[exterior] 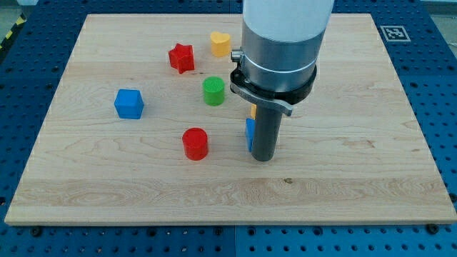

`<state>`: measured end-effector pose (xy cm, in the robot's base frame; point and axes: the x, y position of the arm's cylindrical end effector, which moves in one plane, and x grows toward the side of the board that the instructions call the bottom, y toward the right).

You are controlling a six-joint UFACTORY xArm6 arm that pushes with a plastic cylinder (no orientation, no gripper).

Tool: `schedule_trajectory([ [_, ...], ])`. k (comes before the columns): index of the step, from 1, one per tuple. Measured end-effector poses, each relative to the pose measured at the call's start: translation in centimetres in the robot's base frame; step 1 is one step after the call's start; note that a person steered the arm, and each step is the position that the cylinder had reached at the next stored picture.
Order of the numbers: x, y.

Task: Slightly move the red circle diagonally to the green circle

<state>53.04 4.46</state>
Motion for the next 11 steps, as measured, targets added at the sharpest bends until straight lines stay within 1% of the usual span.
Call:
schedule_trajectory([
  [1,2.3,0.3],
  [2,3.6,-1.1],
  [3,3.6,-5.9],
  [4,3.3,-7.7],
  [5,1.8,-8.3],
  [6,0.8,-10.6],
  [8,0.1,-12.3],
  [9,-0.5,-17.3],
  [10,-2.8,-22.3],
  [11,-4.6,-24.8],
])
